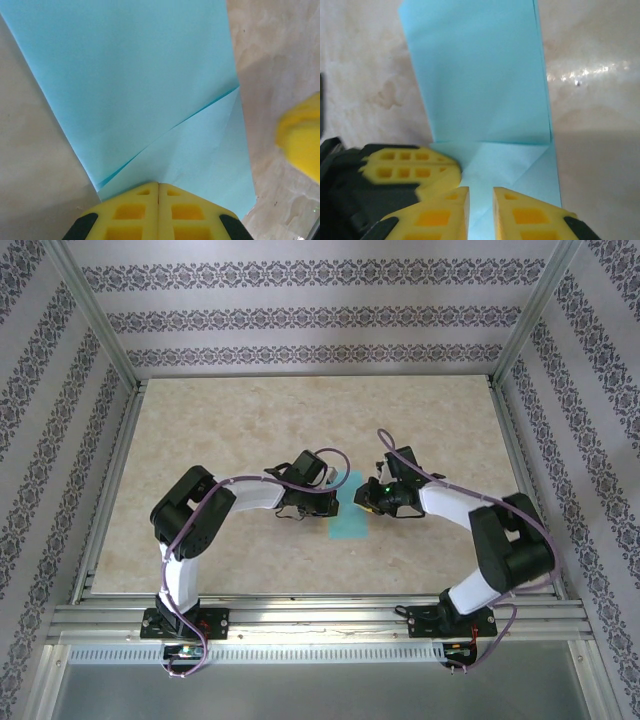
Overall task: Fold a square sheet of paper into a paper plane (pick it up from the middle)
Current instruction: Fold the triangle a second time at the center of the table, then turn over the paper at the center of the table.
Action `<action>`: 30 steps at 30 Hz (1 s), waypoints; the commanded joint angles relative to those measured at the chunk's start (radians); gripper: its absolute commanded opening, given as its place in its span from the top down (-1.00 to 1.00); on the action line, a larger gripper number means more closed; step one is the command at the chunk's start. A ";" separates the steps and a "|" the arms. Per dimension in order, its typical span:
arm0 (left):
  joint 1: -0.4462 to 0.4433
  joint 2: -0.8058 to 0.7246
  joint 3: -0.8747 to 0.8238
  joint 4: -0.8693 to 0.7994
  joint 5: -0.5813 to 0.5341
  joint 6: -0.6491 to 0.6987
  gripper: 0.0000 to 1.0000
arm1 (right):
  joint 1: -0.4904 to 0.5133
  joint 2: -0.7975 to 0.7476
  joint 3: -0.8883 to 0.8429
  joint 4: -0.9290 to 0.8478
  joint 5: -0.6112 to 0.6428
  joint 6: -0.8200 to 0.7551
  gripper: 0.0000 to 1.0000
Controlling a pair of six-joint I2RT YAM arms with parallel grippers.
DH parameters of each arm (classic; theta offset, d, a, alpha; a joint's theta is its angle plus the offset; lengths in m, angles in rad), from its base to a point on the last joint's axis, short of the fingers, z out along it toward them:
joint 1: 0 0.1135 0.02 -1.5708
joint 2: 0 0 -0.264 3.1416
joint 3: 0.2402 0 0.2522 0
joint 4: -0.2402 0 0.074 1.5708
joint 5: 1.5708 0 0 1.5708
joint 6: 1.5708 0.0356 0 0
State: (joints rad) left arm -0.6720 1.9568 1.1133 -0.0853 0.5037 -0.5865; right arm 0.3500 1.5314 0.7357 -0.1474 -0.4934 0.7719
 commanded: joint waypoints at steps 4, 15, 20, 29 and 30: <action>0.005 -0.012 -0.057 -0.034 -0.008 0.001 1.00 | 0.033 -0.087 -0.106 -0.106 0.049 0.086 0.57; 0.005 -0.013 -0.061 -0.009 0.009 -0.016 1.00 | 0.061 -0.065 -0.121 -0.093 0.044 0.091 0.55; 0.005 -0.013 -0.071 -0.002 0.013 -0.019 1.00 | 0.068 -0.030 -0.104 -0.088 0.043 0.088 0.55; 0.005 -0.016 -0.078 0.007 0.013 -0.024 1.00 | 0.095 0.017 -0.038 -0.053 0.029 0.080 0.53; 0.005 -0.016 -0.079 0.008 0.014 -0.024 1.00 | 0.096 0.019 -0.029 -0.052 0.031 0.079 0.53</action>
State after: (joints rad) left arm -0.6720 1.9400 1.0668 -0.0280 0.5213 -0.6060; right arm 0.4202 1.5192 0.6632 -0.2737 -0.4561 0.8471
